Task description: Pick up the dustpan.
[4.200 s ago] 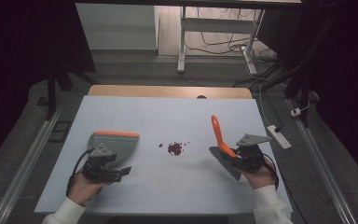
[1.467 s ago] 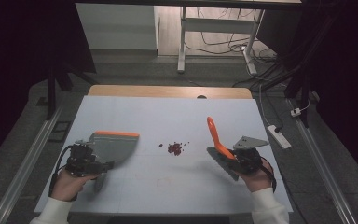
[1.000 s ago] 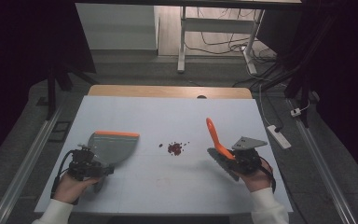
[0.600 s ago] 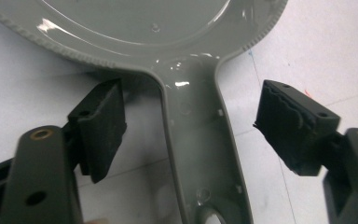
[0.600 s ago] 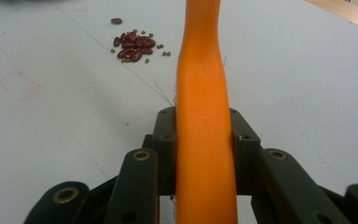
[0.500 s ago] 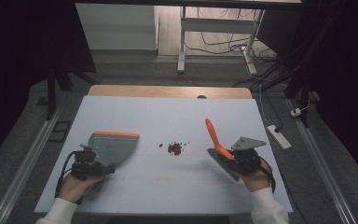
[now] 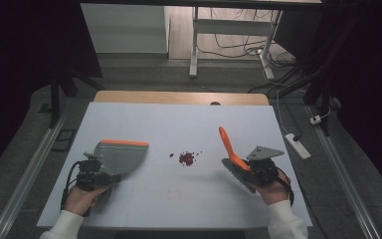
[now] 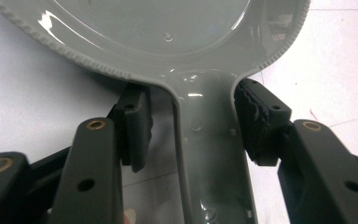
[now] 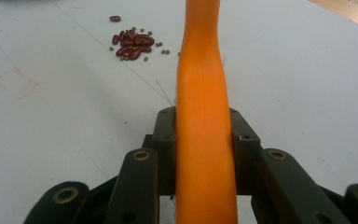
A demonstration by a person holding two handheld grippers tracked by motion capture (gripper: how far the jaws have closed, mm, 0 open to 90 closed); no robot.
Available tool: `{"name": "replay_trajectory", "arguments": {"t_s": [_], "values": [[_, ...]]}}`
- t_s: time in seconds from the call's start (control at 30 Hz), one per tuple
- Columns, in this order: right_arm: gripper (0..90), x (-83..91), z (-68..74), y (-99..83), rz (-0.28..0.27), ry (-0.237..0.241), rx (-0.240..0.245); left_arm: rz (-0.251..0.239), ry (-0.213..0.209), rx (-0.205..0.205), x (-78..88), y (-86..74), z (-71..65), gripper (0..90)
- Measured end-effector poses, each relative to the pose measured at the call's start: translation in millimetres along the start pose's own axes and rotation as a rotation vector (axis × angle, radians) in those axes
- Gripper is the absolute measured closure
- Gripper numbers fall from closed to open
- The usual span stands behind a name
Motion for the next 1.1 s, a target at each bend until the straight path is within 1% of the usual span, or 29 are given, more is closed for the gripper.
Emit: {"name": "replay_trajectory", "arguments": {"t_s": [0.1, 0.17, 0.2, 0.23, 0.3, 0.5, 0.7, 0.77, 0.9, 1.1], "values": [[69.9, -0.5, -0.7, -0.6, 0.003, -0.001, 0.001, -0.001, -0.007, 0.002, -0.3, 0.2, -0.7, 52.0], [69.9, -0.5, -0.1, -0.6, 0.004, 0.0, 0.002, -0.004, -0.009, 0.001, -0.4, 0.6, -1.6, 55.9], [69.9, -0.5, -0.1, -0.6, 0.004, 0.0, 0.002, -0.009, -0.012, 0.001, -0.4, 1.1, -2.4, 55.9], [69.9, -0.5, 0.1, -0.6, 0.004, 0.0, 0.003, -0.007, -0.01, -0.002, -0.4, 1.0, -2.7, 58.3], [69.9, -0.6, 0.0, -0.7, 0.004, 0.0, 0.003, -0.008, -0.008, 0.001, -0.2, 0.9, -1.6, 59.9], [69.9, -1.1, -0.7, -1.2, 0.007, -0.001, 0.002, -0.009, -0.009, 0.004, 0.3, 0.2, 0.0, 61.6], [70.0, -1.2, -0.1, -1.4, 0.009, -0.002, 0.006, -0.023, 0.0, -0.005, 1.3, 0.5, 0.9, 61.7], [70.0, -0.1, -0.4, -0.3, 0.001, -0.001, 0.001, -0.03, 0.004, -0.007, 1.7, 0.3, 2.3, 61.7], [70.0, 0.5, -1.5, -0.1, -0.002, -0.006, 0.002, -0.052, 0.003, -0.017, 4.8, 0.6, 5.6, 61.8], [70.0, 0.0, -0.6, 0.2, -0.002, -0.005, 0.003, -0.108, -0.002, -0.039, 11.5, 3.9, 8.3, 61.9]]}}
Point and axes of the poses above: each handheld gripper's, and its own axes: x roughly backward along the jaws, y roughly out of its top, z roughly to its left, the point moved 9 cm from there along -x, roughly forward along the jaws, and after that the axes turned 14 degrees about -x, right-handed, at the moved point
